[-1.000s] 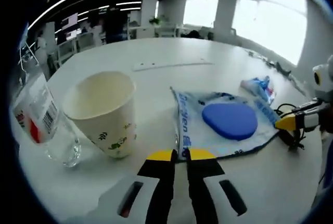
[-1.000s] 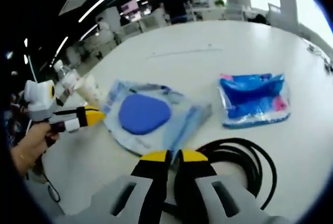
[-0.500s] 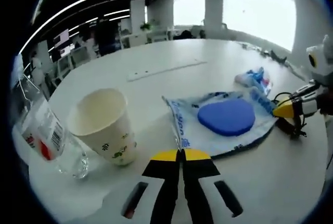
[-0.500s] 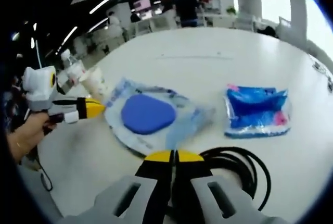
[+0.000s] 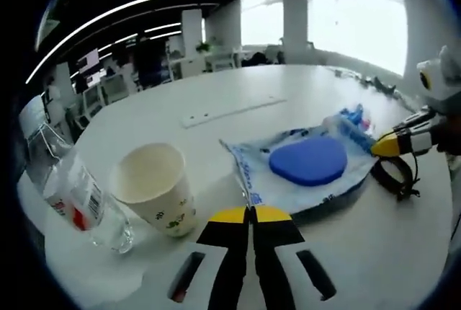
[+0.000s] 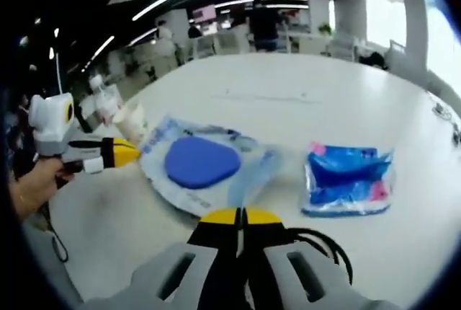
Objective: Arrange the tabletop items into an orderly group along one side of the table until the central work area is clear of visible clutter.
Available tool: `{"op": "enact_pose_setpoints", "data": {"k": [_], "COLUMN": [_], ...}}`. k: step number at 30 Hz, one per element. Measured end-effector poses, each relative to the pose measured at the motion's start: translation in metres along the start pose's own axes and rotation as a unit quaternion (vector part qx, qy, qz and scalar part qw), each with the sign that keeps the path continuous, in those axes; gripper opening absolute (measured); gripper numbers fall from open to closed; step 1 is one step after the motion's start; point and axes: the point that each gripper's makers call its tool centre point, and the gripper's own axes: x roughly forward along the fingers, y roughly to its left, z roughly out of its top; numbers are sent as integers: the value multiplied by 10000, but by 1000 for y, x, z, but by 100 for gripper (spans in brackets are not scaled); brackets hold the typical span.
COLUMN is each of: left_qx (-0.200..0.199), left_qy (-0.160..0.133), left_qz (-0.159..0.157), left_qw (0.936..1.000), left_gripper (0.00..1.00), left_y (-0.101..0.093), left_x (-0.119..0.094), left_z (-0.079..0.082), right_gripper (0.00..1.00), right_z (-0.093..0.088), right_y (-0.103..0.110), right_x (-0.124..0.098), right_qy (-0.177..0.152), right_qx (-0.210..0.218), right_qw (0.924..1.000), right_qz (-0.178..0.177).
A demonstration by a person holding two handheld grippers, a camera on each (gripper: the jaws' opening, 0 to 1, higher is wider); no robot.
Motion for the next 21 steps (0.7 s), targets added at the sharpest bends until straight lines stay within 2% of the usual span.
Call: {"op": "enact_pose_setpoints", "data": {"k": [10,21], "left_qx": [-150,-118], "left_qy": [-52,-2], "left_qz": [26,60], "left_qw": [9999,9999], "left_gripper": [0,0], "left_y": [1,4], "left_x": [-2,1], "left_z": [3,0], "right_gripper": [0,0], "right_z": [24,28], "right_y": [-8,-10], "right_x": [10,23], "right_qy": [-88,-41], "right_qx": [-337,-438], "right_qw": [9994,9990], "right_qz": [21,74]}}
